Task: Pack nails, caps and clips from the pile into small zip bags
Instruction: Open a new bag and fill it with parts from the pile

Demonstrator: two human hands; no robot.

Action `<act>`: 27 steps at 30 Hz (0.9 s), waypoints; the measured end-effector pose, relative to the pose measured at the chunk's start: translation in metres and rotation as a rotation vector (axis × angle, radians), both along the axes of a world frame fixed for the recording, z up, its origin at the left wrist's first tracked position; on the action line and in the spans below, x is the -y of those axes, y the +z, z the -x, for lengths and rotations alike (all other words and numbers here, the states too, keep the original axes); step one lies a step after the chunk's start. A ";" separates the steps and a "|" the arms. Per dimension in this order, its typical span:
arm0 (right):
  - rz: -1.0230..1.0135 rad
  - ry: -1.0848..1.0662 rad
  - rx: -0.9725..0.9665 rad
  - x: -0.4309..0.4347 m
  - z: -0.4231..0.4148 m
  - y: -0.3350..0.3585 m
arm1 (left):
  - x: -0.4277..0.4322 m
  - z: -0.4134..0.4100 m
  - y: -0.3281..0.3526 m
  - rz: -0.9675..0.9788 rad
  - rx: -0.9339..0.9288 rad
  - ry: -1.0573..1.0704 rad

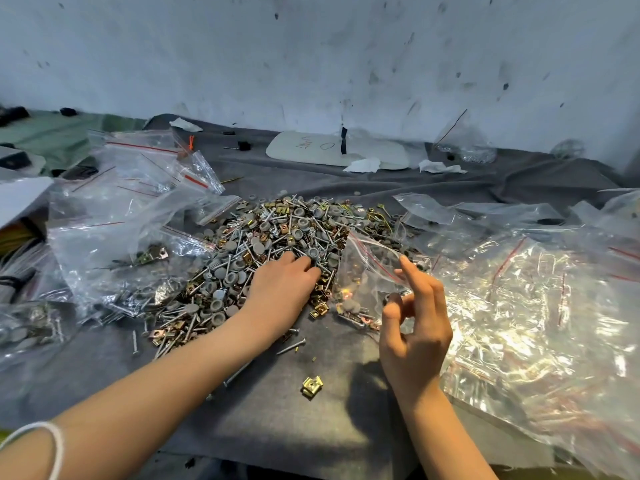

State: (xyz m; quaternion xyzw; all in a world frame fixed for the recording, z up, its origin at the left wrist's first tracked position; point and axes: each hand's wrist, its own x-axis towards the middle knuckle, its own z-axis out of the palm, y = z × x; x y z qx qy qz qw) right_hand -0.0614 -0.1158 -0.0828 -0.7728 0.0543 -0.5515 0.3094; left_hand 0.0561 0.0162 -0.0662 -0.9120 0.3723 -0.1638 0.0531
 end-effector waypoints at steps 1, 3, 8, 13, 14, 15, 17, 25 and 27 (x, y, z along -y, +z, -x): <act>0.001 0.002 -0.001 0.000 0.000 0.000 | 0.000 0.000 -0.001 0.025 0.001 0.002; 0.004 0.004 -0.004 0.000 0.000 0.000 | -0.003 0.001 -0.003 0.093 -0.018 -0.010; 0.005 -0.004 0.001 0.000 0.000 0.000 | -0.008 0.015 0.026 0.547 -0.194 -0.070; 0.011 0.002 0.000 0.000 0.000 0.000 | 0.006 0.043 0.077 0.922 -0.141 -0.457; 0.012 0.005 0.000 -0.001 0.001 0.000 | 0.009 0.046 0.082 0.884 -0.136 -0.490; 0.013 0.005 -0.002 -0.001 0.001 0.001 | 0.012 0.047 0.084 0.819 -0.159 -0.509; 0.012 0.000 -0.005 -0.001 0.002 0.001 | 0.016 0.043 0.084 0.643 -0.269 -0.508; -0.015 0.006 -0.002 0.000 0.002 0.000 | -0.001 0.025 0.075 0.727 -0.341 -0.429; -0.021 0.006 0.001 0.000 0.001 0.000 | -0.010 0.019 0.071 0.736 -0.331 -0.332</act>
